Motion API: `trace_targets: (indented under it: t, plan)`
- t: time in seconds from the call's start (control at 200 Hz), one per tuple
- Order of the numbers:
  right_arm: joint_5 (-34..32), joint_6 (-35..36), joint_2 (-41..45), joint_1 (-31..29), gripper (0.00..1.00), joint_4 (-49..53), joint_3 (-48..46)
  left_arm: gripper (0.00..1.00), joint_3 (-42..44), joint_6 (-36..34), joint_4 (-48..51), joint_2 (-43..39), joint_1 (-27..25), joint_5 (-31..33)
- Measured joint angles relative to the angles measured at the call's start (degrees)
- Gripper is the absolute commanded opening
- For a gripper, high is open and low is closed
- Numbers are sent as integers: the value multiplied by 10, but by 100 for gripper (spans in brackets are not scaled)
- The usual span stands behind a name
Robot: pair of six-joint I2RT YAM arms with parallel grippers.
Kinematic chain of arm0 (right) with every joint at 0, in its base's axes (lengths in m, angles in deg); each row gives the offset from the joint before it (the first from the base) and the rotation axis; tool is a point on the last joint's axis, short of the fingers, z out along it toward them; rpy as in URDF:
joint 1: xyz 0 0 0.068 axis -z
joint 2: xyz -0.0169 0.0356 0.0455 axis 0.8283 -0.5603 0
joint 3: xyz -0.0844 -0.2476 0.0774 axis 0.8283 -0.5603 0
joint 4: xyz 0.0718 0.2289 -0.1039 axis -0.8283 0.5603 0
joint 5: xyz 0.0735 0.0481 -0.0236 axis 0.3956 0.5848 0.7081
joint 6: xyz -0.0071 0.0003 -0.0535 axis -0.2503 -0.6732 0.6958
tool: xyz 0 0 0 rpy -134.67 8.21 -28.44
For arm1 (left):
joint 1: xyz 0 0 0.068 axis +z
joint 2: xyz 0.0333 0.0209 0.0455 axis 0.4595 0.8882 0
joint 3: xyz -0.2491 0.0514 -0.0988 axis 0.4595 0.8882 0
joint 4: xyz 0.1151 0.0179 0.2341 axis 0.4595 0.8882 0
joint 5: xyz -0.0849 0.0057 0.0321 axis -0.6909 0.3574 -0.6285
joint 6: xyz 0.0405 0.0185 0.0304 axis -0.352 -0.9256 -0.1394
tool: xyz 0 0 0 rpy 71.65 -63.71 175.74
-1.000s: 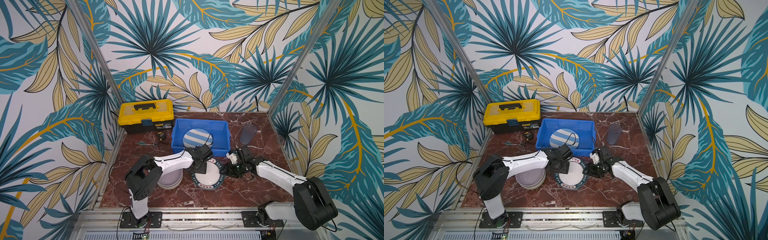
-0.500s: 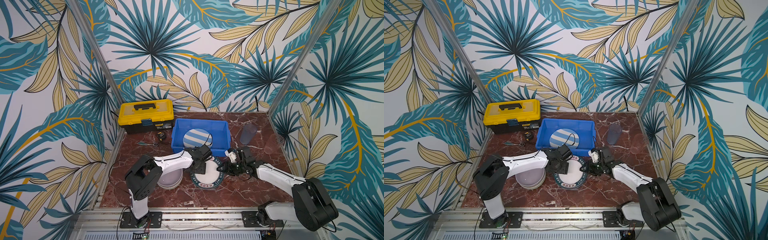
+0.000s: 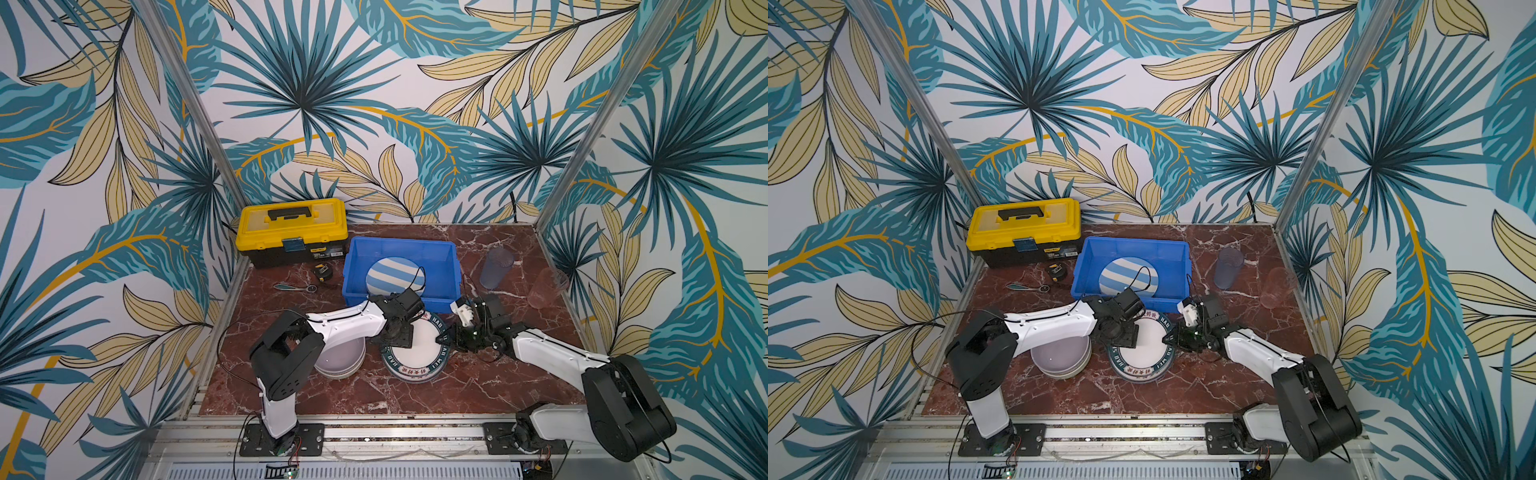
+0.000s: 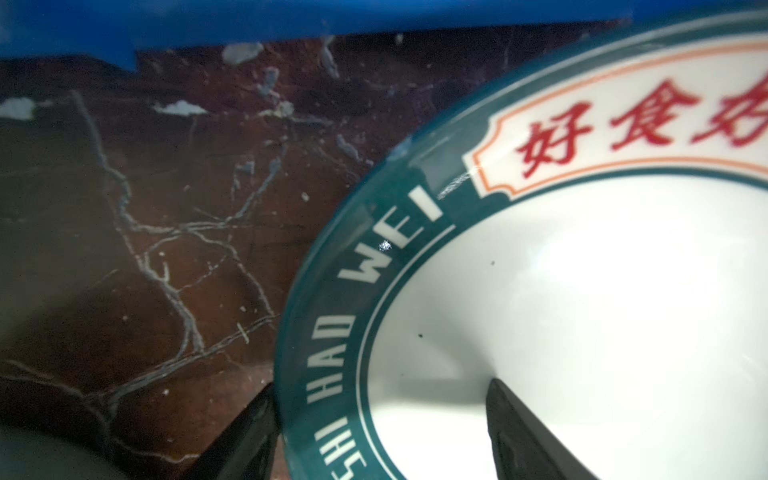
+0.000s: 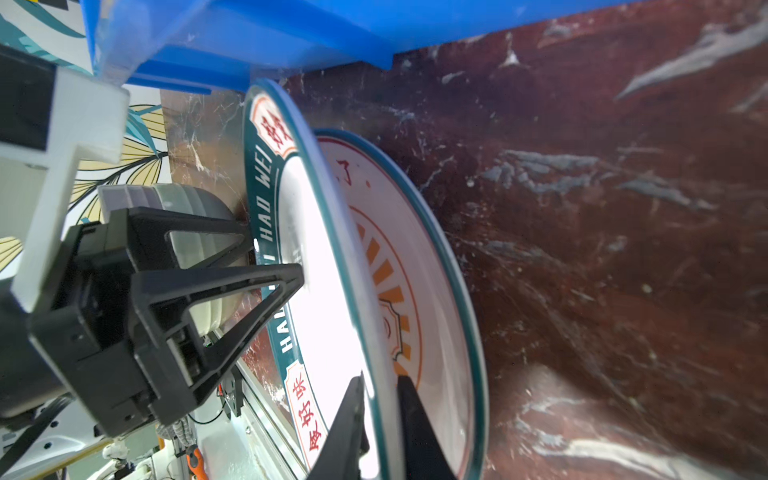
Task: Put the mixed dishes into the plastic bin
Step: 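Pinch the top green-rimmed plate edge with the right gripper while left steadies stack, then lift the green-rimmed plate with the right gripper over the blue bin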
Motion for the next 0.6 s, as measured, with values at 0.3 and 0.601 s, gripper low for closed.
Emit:
trace_targets:
  t: [0.3, 0.601]
  plan:
    - [14, 16, 22, -1, 0, 37, 17, 85, 14, -6, -1, -54, -3, 0]
    - [57, 38, 75, -5, 0, 95, 46, 89, 13, -19, -28, -190, -6, 5]
